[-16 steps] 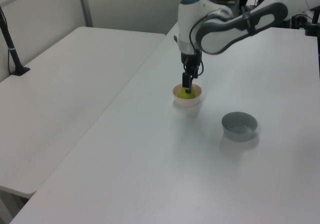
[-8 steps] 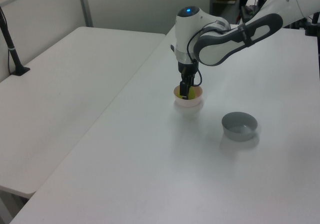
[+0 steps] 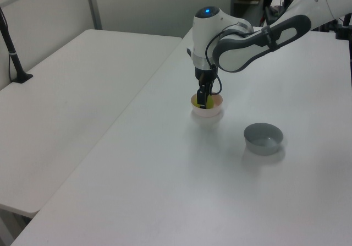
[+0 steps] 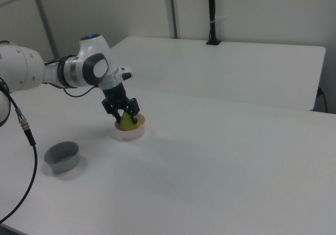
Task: Pick up a pear from the bowl
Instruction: 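Close the gripper around the green pear in the pink bowl, then lift the pear out of the bowl and carry it away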
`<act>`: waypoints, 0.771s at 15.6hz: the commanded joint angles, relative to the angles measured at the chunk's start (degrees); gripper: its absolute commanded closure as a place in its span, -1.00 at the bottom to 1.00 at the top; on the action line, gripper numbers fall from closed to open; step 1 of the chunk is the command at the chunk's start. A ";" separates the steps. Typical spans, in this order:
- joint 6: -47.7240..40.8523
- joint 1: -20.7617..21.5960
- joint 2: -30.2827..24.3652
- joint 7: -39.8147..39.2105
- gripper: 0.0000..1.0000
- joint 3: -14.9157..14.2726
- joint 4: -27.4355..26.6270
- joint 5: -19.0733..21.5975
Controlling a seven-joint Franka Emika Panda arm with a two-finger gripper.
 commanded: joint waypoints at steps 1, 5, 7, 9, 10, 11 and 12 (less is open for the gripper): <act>0.28 0.27 -3.72 -0.81 0.19 -0.91 0.27 0.51; -2.44 -1.31 -9.35 -1.16 0.19 -0.91 0.09 0.51; -2.98 -2.28 -11.55 -1.34 0.19 -0.82 -1.31 0.16; -2.98 -4.12 -13.75 -1.69 0.19 -0.21 -3.15 -0.11; -3.24 -5.69 -15.07 -2.83 0.18 1.01 -4.12 -0.11; -4.11 -7.89 -16.73 -4.49 0.18 2.16 -5.26 -0.20; -5.69 -9.91 -18.05 -6.60 0.18 2.95 -6.40 -0.20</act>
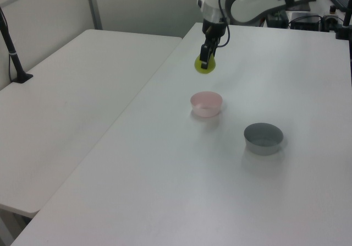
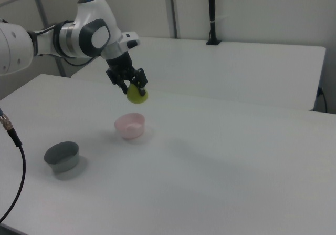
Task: Pick up a pear from the bowl
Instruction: 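Lift the pear out of the bowl and carry it away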
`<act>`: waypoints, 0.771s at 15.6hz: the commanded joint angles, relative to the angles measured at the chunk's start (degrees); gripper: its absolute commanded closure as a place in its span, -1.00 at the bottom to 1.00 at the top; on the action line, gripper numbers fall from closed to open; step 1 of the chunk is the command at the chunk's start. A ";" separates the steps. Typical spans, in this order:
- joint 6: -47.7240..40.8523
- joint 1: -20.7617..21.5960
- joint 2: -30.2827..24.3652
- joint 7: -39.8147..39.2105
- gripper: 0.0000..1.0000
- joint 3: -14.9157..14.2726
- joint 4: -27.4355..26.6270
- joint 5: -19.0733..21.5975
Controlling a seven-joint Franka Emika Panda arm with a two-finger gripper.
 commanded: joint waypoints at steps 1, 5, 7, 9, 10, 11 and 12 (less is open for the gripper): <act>-4.32 -6.99 -7.23 -7.44 0.18 3.74 -6.54 -0.22; -5.65 -14.29 -11.10 -14.92 0.17 4.89 -12.33 -2.58; -5.04 -14.83 -10.67 -15.28 0.16 4.89 -13.66 -3.82; -5.04 -14.66 -8.57 -15.20 0.16 4.89 -13.66 -4.18; -4.95 -14.40 -7.69 -15.11 0.15 4.89 -13.66 -4.61; -4.95 -14.13 -6.55 -14.93 0.14 4.89 -13.58 -4.97; -4.95 -13.87 -5.32 -14.76 0.13 4.89 -13.49 -5.58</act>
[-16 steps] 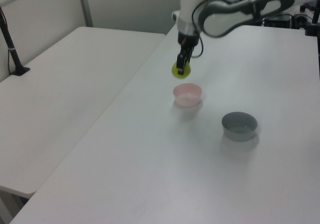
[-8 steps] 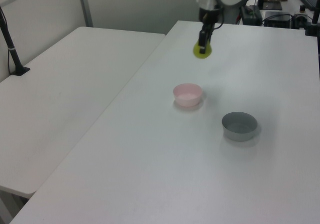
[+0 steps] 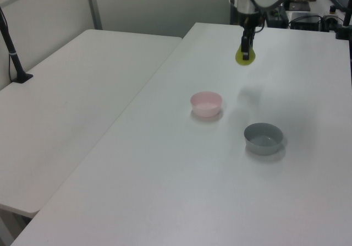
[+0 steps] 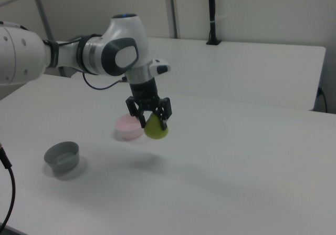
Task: Pick up a pear from the bowl
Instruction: 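Lift the pear out of the bowl and carry it away, then lower the pear onto the table and open the gripper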
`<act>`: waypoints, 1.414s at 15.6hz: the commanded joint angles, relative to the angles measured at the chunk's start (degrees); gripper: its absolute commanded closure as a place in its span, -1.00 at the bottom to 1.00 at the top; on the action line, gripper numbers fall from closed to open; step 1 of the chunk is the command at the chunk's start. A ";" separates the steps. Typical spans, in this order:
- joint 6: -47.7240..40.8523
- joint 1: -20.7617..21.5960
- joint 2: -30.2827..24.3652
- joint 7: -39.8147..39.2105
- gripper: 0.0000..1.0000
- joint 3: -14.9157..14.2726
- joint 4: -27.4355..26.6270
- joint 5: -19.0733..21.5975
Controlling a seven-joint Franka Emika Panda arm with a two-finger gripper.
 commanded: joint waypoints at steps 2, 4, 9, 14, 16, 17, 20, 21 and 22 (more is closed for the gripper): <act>1.10 1.32 4.85 0.16 0.10 0.52 -0.84 -3.23; 1.11 1.59 5.83 0.07 0.01 0.52 -0.75 -4.03; 1.11 1.68 7.06 -0.11 -0.63 0.52 -1.01 -4.74; 0.67 1.68 6.54 -0.46 -1.00 0.52 -0.93 -4.74; 0.23 1.68 5.75 -0.54 -1.00 0.35 -0.75 -4.65; 0.14 1.68 4.79 -0.55 -1.00 0.26 -0.66 -4.65; -0.30 1.68 0.31 0.24 -1.00 0.08 -0.66 -4.30; -1.69 1.68 -1.44 0.33 -1.00 0.08 -0.58 -3.95; -3.71 1.59 -3.03 0.42 -1.00 0.08 0.03 -3.86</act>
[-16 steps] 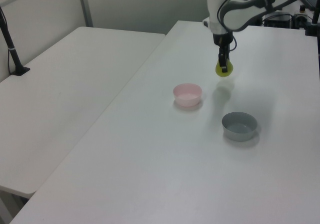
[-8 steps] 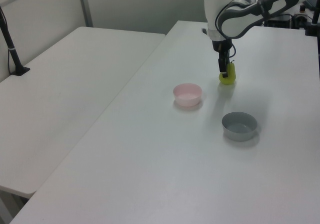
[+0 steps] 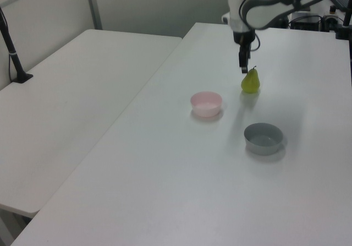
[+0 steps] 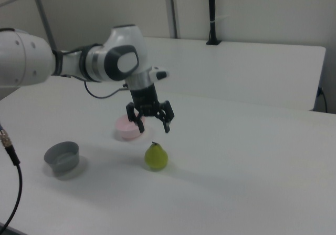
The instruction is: Pick up a pear from the bowl
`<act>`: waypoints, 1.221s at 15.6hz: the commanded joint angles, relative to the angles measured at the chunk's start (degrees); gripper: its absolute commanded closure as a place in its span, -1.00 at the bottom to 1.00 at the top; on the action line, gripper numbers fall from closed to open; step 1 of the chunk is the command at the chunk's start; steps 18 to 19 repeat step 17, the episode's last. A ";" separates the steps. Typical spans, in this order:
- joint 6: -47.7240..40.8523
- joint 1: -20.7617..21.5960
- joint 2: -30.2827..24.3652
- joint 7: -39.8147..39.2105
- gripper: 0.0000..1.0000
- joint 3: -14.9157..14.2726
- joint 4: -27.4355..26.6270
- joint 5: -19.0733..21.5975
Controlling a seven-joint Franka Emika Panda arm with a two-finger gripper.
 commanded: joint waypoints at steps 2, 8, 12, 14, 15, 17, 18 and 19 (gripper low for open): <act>-8.27 0.08 -9.30 0.30 -1.00 -0.59 1.26 0.97; -16.90 0.07 -13.70 0.47 -1.00 -0.41 4.00 6.07; -18.48 0.07 -15.20 0.47 -1.00 -0.67 4.00 6.16; -19.28 -0.01 -15.72 0.47 -1.00 -0.76 4.00 6.08; -19.28 -0.01 -15.81 0.47 -1.00 -0.76 4.00 6.08; -19.28 -0.01 -15.90 0.30 -1.00 -1.03 4.00 6.16; -19.28 -0.01 -15.90 0.30 -1.00 -1.03 4.00 6.16; -19.28 -0.01 -15.90 0.30 -1.00 -1.03 4.00 6.16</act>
